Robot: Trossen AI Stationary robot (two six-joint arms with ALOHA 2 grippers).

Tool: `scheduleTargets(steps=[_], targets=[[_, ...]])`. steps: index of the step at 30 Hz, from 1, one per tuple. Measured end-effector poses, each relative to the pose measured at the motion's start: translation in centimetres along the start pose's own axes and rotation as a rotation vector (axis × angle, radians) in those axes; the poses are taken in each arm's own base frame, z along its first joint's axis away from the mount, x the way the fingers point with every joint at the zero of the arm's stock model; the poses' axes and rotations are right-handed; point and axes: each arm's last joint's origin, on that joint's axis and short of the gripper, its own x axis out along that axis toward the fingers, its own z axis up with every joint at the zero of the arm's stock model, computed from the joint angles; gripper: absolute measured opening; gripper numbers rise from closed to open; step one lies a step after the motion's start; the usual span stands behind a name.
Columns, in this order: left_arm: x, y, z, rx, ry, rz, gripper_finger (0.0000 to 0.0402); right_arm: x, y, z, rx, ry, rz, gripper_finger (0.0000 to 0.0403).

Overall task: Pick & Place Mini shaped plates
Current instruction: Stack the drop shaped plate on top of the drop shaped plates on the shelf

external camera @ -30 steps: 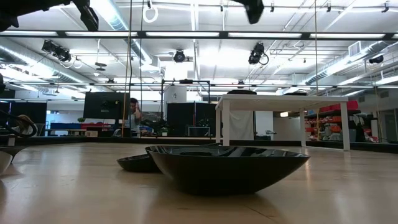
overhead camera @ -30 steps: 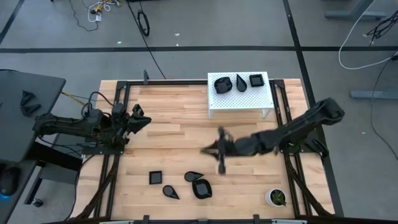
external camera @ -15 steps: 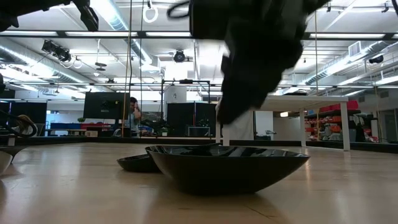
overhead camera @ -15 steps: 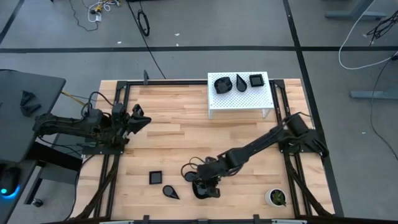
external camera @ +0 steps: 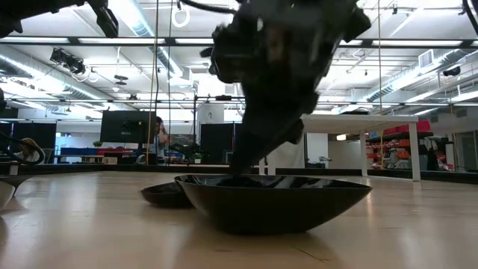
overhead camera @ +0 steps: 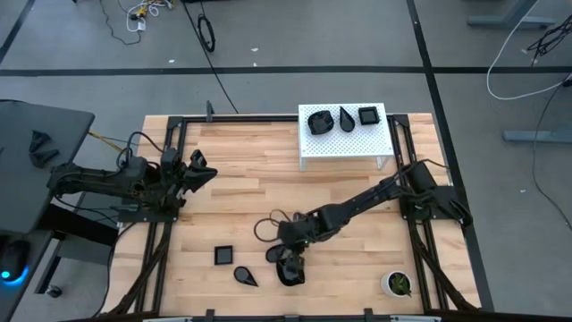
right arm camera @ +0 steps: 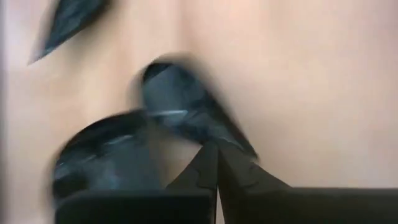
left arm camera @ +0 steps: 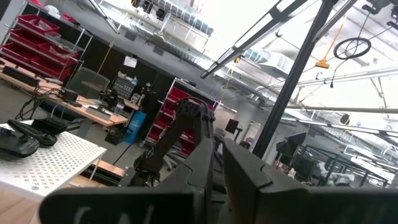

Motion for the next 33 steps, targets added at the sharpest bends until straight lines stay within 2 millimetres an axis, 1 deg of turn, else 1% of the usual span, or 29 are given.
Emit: scheduleTargets(steps=[5, 7, 9, 11, 13, 15, 17, 23, 26, 29, 31, 33], targets=[[0.0, 0.0, 0.0, 0.0, -0.001, 0.0, 0.0042, -0.2, -1.6, 1.0, 0.049, -0.157, -0.249, 0.0004], [0.0, 0.0, 0.0, 0.0, 0.0, 0.0, 0.0042, -0.3, -1.9, 1.3, 0.048, -0.197, -0.295, 0.0004], [0.0, 0.0, 0.0, 0.0, -0.001, 0.0, 0.0042, -0.5, -1.8, 1.4, 0.045, -0.208, -0.285, 0.0004], [0.0, 0.0, 0.0, 0.0, 0.0, 0.0, 0.0042, -0.6, -1.4, 1.5, 0.057, -0.195, -0.224, 0.0004], [0.0, 0.0, 0.0, 0.0, -0.001, 0.0, 0.0042, -0.6, -1.2, 1.4, 0.112, -0.162, -0.154, 0.0006], [0.0, 0.0, 0.0, 0.0, 0.0, 0.0, 0.0042, -0.6, -1.1, 1.3, 0.164, -0.122, -0.1, 0.0019], [0.0, 0.0, 0.0, 0.0, -0.001, 0.0, 0.0042, -0.6, -1.0, 1.2, 0.183, -0.103, -0.074, 0.0043], [0.0, 0.0, 0.0, 0.0, -0.001, 0.0, 0.0042, -0.3, -0.6, 0.9, 0.232, -0.108, -0.068, 0.0143], [0.0, 0.0, 0.0, 0.0, -0.001, 0.0, 0.0042, 0.4, -0.6, 0.6, 0.243, -0.101, -0.072, 0.0171], [0.0, 0.0, 0.0, 0.0, 0.0, 0.0, 0.0042, 0.9, -0.8, 0.5, 0.244, -0.104, -0.071, 0.0174], [0.0, 0.0, 0.0, 0.0, 0.0, 0.0, 0.0042, 1.2, -0.6, 0.8, 0.244, -0.13, -0.05, 0.0165], [0.0, 0.0, 0.0, 0.0, 0.0, 0.001, 0.0042, 1.2, -0.7, 0.7, 0.243, -0.12, -0.059, 0.0151]])
